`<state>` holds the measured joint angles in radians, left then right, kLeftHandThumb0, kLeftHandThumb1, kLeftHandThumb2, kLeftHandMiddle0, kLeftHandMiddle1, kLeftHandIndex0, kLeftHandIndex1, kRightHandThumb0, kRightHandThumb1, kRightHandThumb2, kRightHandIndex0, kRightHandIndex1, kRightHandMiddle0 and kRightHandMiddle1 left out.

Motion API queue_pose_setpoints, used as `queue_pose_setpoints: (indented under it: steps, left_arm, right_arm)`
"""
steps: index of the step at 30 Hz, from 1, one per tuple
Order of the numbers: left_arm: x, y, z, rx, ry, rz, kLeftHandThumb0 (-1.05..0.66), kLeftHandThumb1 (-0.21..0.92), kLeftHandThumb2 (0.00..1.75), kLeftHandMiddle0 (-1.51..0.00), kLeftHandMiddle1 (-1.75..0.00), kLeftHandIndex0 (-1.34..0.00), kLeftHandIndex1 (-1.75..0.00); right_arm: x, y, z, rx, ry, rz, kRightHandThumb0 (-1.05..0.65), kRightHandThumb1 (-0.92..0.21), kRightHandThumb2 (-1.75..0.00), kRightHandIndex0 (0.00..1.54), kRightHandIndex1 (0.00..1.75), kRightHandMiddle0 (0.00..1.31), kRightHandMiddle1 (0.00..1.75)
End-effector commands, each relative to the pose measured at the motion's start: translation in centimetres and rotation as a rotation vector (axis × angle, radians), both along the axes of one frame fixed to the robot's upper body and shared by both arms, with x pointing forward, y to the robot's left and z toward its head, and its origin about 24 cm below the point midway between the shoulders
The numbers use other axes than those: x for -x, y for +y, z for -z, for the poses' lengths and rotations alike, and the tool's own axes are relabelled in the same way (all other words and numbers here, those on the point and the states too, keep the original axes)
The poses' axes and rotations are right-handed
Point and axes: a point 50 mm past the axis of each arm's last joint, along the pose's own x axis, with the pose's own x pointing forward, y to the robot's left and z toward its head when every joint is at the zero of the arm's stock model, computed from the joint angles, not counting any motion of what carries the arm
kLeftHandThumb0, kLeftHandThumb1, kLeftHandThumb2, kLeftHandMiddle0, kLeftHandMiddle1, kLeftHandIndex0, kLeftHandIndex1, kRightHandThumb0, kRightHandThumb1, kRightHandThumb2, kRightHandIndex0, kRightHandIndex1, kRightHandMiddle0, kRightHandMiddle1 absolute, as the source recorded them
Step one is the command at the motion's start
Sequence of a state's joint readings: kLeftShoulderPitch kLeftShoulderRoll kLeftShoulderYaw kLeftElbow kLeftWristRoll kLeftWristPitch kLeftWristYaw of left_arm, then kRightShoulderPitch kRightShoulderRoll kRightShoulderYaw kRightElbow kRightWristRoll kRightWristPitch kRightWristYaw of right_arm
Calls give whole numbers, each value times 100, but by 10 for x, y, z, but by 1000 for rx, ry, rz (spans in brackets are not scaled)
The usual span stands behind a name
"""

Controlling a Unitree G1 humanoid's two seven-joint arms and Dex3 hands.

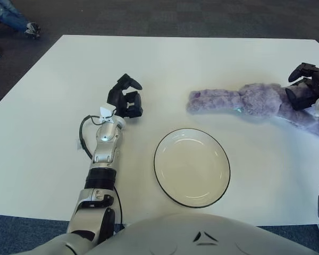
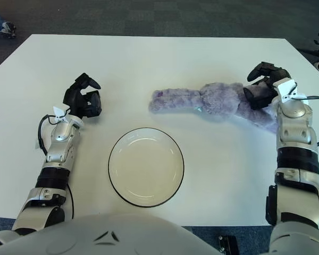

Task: Put the doll into the plate.

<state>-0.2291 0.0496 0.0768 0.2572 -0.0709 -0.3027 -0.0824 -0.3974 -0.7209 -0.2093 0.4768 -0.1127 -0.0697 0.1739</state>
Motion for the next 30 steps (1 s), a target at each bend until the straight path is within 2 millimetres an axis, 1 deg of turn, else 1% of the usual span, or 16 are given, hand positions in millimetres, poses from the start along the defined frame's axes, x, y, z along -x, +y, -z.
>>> queue_pose_setpoints:
  steps: [1, 5, 7, 8, 9, 10, 11, 12, 13, 14, 16, 17, 18, 22, 25, 30]
  left_arm:
    - [-1, 0, 2, 0, 5, 13, -46, 39, 123, -122, -175, -56, -175]
    - [-2, 0, 2, 3, 8, 16, -45, 39, 122, -122, -175, -55, -175]
    - [-2, 0, 2, 4, 10, 15, -45, 40, 122, -122, -175, -55, -175]
    - [-2, 0, 2, 5, 11, 15, -45, 40, 122, -122, -175, -55, -175]
    - [-2, 0, 2, 5, 12, 13, -45, 40, 122, -122, -175, -55, -175]
    - [-2, 0, 2, 5, 12, 12, -45, 40, 122, -122, -175, -55, -175]
    - [-2, 0, 2, 4, 13, 11, -45, 40, 121, -121, -175, -55, -175]
    - [-2, 0, 3, 3, 13, 11, -45, 40, 121, -121, -175, -54, -175]
    - [-3, 0, 2, 1, 11, 10, -45, 40, 121, -121, -175, -54, -175]
    - [-3, 0, 2, -1, 10, 10, -45, 40, 121, -121, -175, -54, -175]
    - [-3, 0, 2, -4, 7, 9, -45, 40, 121, -121, -175, -54, -175]
    - [-3, 0, 2, -4, 7, 10, -45, 40, 121, -121, -175, -54, -175]
    - [-3, 0, 2, -5, 6, 10, -45, 40, 121, -121, -175, -54, -175]
    - [-3, 0, 2, -5, 8, 12, -45, 40, 122, -121, -175, -55, -175]
    - [-3, -1, 3, -5, 9, 12, -45, 39, 122, -121, -175, -55, -175]
    - [-4, -1, 3, -12, 10, 13, -45, 39, 123, -120, -175, -55, -175]
  right_arm:
    - [7, -3, 8, 98, 38, 7, -1, 3, -166, 90, 159, 67, 175]
    - [10, -3, 6, 174, 52, 5, -1, 0, -165, 83, 169, 65, 173]
    - [13, -1, 4, 202, 73, -6, -1, -14, -150, 74, 170, 52, 174]
    - [15, 0, 2, 206, 84, -14, -1, -20, -144, 67, 171, 50, 174]
    - [18, 3, -2, 203, 103, -31, -1, -30, -133, 57, 171, 45, 174]
    - [20, 5, -5, 200, 118, -42, -8, -37, -122, 46, 167, 44, 173]
    - [20, 4, -4, 192, 146, -51, -19, -49, -104, 30, 161, 43, 169]
    - [21, 4, -4, 186, 167, -55, -22, -37, -110, 19, 150, 28, 161]
    - [21, 3, -7, 193, 211, -71, -24, -32, -113, 15, 146, 23, 159]
    - [22, 2, -9, 199, 242, -82, -26, -23, -118, 10, 124, 14, 147]
    - [25, 2, -16, 222, 290, -103, -29, -14, -122, 4, 98, 6, 130]
    - [26, 2, -17, 244, 320, -116, -30, -13, -122, 3, 93, 5, 127]
    - [27, 2, -18, 258, 341, -125, -32, -11, -122, 2, 82, 3, 119]
    - [33, 3, -21, 285, 398, -145, -38, -8, -118, 0, 56, 1, 98]
    - [34, 4, -22, 306, 425, -158, -43, -9, -115, 0, 44, 0, 90]
    - [36, 8, -21, 429, 453, -205, -66, -21, -99, 0, 18, 0, 70]
